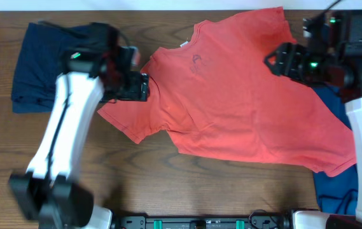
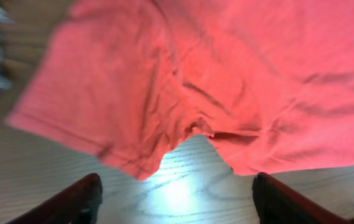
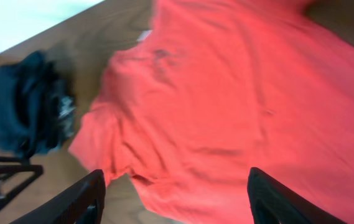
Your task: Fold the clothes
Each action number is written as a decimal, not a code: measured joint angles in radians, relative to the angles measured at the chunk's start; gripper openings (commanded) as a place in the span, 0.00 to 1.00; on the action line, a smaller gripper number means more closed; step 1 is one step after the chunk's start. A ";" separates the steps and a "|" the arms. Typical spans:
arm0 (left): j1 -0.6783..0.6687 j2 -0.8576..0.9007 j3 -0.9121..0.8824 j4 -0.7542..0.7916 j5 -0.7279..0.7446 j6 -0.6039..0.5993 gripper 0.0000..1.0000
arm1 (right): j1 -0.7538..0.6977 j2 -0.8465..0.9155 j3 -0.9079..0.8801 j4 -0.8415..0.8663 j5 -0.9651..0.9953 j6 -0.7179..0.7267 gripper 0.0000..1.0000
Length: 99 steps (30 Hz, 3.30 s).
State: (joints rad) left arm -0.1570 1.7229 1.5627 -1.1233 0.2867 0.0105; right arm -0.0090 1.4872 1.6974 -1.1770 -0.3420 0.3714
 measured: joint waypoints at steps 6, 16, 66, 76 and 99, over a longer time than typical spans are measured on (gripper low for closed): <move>-0.002 0.229 -0.001 0.053 0.003 0.018 0.20 | -0.123 0.000 0.000 -0.049 0.057 -0.013 0.77; -0.002 0.445 -0.003 0.132 -0.050 -0.012 0.06 | -0.153 0.019 0.000 -0.126 0.152 -0.023 0.78; 0.026 0.084 -0.020 -0.028 -0.187 -0.167 0.14 | -0.357 0.792 0.024 0.287 0.658 0.000 0.05; 0.002 0.083 -0.020 -0.033 -0.185 -0.153 0.27 | -0.786 0.794 0.153 0.197 0.649 -0.016 0.43; -0.099 0.124 -0.019 0.291 -0.062 0.060 0.36 | -0.560 0.513 0.249 0.026 -0.107 -0.182 0.65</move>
State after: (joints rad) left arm -0.2562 1.8469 1.5436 -0.8322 0.2245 0.0704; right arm -0.5690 2.0006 1.9469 -1.1515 -0.4488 0.1890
